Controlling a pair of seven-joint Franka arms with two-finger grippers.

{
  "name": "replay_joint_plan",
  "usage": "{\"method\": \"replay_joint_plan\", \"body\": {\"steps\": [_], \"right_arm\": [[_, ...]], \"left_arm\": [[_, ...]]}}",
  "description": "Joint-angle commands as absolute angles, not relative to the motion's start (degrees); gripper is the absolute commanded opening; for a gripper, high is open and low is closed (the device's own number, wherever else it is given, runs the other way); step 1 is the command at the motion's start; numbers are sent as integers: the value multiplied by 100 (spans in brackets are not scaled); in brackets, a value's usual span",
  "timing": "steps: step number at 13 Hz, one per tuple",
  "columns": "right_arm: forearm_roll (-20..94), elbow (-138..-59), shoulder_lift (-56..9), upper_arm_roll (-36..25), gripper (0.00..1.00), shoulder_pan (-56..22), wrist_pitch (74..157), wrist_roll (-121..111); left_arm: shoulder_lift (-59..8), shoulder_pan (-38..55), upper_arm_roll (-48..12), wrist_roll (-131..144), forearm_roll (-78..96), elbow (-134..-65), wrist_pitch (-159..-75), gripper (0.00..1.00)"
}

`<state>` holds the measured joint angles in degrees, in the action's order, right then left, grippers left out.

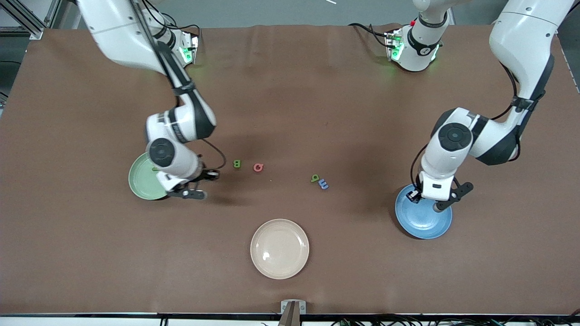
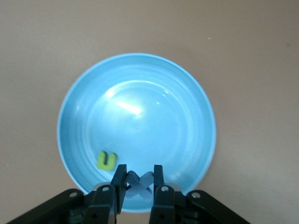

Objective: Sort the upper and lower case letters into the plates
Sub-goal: 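Drop the x on the blue plate while the right gripper drops c on green plate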

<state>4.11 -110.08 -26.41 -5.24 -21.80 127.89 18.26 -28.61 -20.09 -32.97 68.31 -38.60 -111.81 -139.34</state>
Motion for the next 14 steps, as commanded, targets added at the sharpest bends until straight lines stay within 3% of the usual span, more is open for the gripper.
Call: {"method": "replay_joint_plan", "body": {"steps": [1,5,9,10,11,12,13,14], "right_arm": [[-235,-11337,-2154,-571,0,-1952,12341,1608],[-290,-11741,-1995,-554,0,-1302,12480,933],[-176,-12427,-2039,-536,0,-1081,13490,853],[-71,-12489,-2048,-536,0,-1081,13578,853],[-18,-12498,-2057,-536,0,-1090,13623,853],[0,-12498,-2074,-536,0,-1090,13667,853],[35,-12498,-2100,-527,0,-1090,13728,853],[79,-12498,-2153,-527,0,-1099,13755,853]], "left_arm": [[-3049,-2091,-3340,6487,-3902,-11004,-13799,0],[-3286,-2426,-3331,6012,-3955,-10864,-13799,1],[-3655,-2426,-3314,5968,-3981,-10548,-13799,6],[-3743,-2417,-3235,5968,-3990,-10442,-13799,14],[-3857,-2400,-3200,5959,-3982,-10293,-13799,36],[-3937,-2399,-3199,5976,-3981,-10257,-13799,76],[-3946,-2391,-3199,5994,-3981,-10248,-13799,100],[-3903,-2365,-3199,6003,-3981,-10248,-13799,100]]}}
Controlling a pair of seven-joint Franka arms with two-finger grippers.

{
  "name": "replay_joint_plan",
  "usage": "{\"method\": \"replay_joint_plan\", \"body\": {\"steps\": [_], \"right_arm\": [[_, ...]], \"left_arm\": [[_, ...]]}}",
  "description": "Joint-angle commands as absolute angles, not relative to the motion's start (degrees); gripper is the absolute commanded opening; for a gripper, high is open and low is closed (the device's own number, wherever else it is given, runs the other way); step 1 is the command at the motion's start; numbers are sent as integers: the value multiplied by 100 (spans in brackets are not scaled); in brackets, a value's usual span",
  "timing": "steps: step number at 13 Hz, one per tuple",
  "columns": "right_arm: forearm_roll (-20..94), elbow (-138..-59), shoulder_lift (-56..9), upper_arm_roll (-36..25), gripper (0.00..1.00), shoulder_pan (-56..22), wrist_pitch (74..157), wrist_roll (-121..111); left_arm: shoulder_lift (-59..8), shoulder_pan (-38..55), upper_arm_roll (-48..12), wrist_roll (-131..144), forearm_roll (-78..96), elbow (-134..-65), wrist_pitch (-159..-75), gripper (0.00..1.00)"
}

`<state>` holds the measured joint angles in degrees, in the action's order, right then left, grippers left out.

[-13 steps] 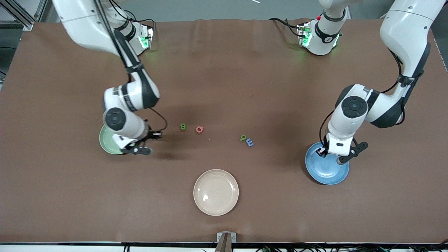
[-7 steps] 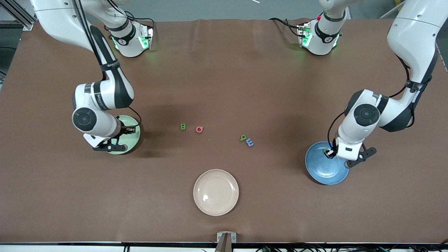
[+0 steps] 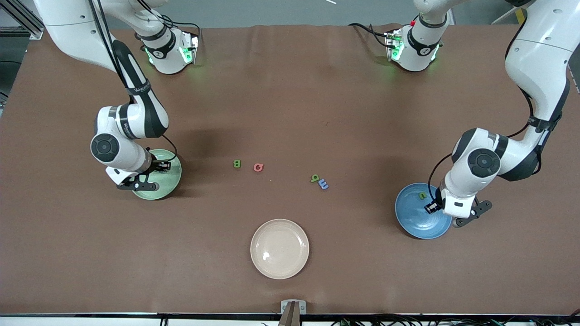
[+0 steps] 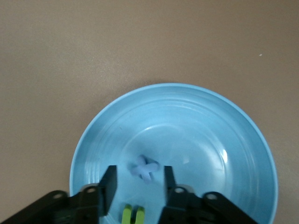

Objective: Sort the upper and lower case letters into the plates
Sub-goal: 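Drop the x on the blue plate while the right gripper drops c on green plate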

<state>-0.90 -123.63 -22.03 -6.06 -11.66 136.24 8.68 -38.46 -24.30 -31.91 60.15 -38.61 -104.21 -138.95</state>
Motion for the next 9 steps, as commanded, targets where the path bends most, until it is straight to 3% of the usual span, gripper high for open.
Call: {"method": "replay_joint_plan", "body": {"steps": [1,2,3,4,5,7,9], "right_arm": [[88,-12498,-2188,-527,0,-1116,13816,861],[131,-12489,-2223,-527,2,-1142,13825,861],[254,-12489,-2232,-527,10,-1151,13816,861],[272,-12481,-2232,-527,38,-1151,13808,861],[281,-12480,-2232,-527,98,-1151,13808,870],[281,-12393,-2198,-510,100,-1160,13668,879],[351,-11860,-2145,-440,100,-1326,12872,1010]], "left_arm": [[-3885,-2286,-3251,6064,-3903,-10248,-13799,100],[-3893,-2111,-3339,6186,-3885,-10257,-13799,100],[-3902,-1848,-3383,6614,-3867,-10257,-13799,100],[-3928,-1506,-3419,7149,-3789,-10239,-13799,100],[-3946,-1024,-3402,7615,-3701,-10135,-13790,100],[-4042,-538,-3384,7979,-3456,-9976,-13781,100],[-4166,85,-3323,8348,-3025,-9722,-13659,93]]}}
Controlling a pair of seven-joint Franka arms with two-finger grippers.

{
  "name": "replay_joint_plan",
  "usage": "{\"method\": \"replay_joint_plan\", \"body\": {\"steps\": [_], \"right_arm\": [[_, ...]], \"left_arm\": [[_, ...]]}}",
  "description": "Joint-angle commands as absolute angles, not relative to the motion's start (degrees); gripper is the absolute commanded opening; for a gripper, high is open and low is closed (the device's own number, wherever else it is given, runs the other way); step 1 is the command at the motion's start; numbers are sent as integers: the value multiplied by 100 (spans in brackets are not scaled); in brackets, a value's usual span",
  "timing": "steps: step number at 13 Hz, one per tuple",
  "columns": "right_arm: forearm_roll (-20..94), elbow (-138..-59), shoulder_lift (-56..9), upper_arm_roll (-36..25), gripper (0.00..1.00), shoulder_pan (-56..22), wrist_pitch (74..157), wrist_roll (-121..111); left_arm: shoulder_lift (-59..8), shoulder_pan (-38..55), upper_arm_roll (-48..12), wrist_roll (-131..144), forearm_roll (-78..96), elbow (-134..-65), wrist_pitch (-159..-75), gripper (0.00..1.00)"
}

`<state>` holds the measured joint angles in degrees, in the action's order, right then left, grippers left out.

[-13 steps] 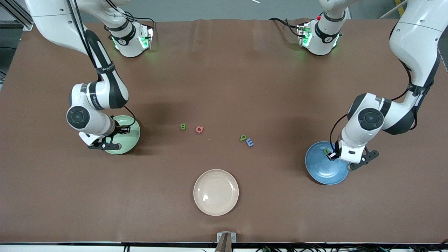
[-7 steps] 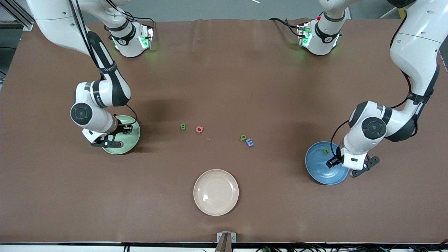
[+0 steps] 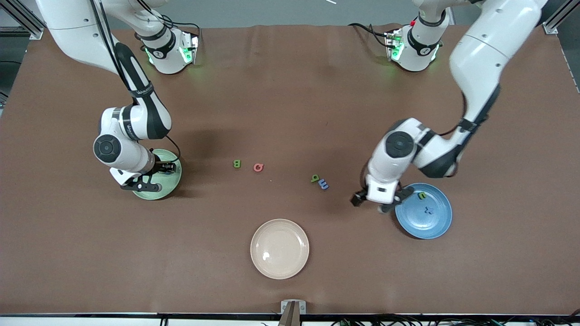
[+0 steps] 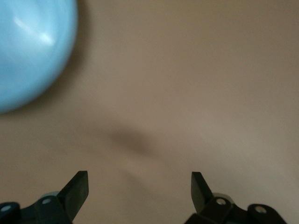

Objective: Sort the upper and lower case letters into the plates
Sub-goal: 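Grasp the blue E with the left gripper while the right gripper grasps the green B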

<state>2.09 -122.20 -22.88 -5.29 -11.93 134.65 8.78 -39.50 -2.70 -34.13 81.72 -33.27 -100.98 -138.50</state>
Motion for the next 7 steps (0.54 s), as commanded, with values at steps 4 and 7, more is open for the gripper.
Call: {"method": "replay_joint_plan", "body": {"steps": [4,7], "right_arm": [[860,-11285,-2180,-422,100,-2194,12584,2369],[879,-11347,-2416,-422,100,-2854,13278,3284]], "left_arm": [[-4412,703,-3120,8640,-2699,-9369,-13421,75],[-4631,861,-3120,8692,-2689,-9334,-13421,59]]}}
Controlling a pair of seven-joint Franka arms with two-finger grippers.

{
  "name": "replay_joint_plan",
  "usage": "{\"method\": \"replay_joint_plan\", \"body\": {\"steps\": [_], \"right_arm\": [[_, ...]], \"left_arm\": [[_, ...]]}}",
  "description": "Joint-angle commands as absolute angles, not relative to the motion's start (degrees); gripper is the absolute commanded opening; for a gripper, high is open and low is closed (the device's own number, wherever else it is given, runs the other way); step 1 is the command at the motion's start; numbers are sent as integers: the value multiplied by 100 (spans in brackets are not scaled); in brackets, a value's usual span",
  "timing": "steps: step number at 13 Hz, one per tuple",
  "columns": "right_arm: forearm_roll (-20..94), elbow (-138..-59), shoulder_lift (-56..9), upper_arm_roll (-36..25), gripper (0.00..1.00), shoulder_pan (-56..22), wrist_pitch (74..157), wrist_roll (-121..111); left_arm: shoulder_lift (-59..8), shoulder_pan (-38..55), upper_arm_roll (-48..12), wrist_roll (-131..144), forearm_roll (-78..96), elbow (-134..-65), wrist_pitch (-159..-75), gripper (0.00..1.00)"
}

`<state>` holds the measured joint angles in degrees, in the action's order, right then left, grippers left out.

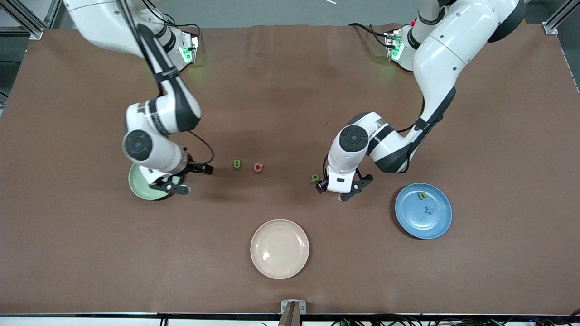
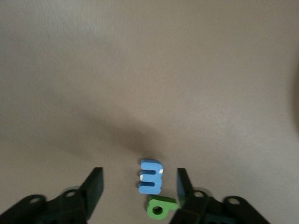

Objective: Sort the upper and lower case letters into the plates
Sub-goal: 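Grasp the blue E with the left gripper while the right gripper grasps the green B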

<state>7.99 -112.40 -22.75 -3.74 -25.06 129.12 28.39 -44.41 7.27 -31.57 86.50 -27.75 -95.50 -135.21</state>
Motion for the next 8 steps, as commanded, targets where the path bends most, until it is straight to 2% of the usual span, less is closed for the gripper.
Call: {"method": "replay_joint_plan", "body": {"steps": [1,3,6,8], "right_arm": [[879,-11364,-2513,-422,100,-3013,13480,3496],[879,-11399,-2662,-422,100,-3268,13762,3533],[870,-12030,-2681,-422,100,-3471,14718,3533],[870,-12225,-2742,-422,100,-3612,15037,3533]], "left_arm": [[-4675,853,-3120,8701,-2689,-9317,-13421,57],[-4815,870,-3120,8692,-2690,-9247,-13430,54],[-4931,975,-3120,8710,-2698,-9053,-13430,51],[-4939,976,-3120,8710,-2690,-9044,-13430,51]]}}
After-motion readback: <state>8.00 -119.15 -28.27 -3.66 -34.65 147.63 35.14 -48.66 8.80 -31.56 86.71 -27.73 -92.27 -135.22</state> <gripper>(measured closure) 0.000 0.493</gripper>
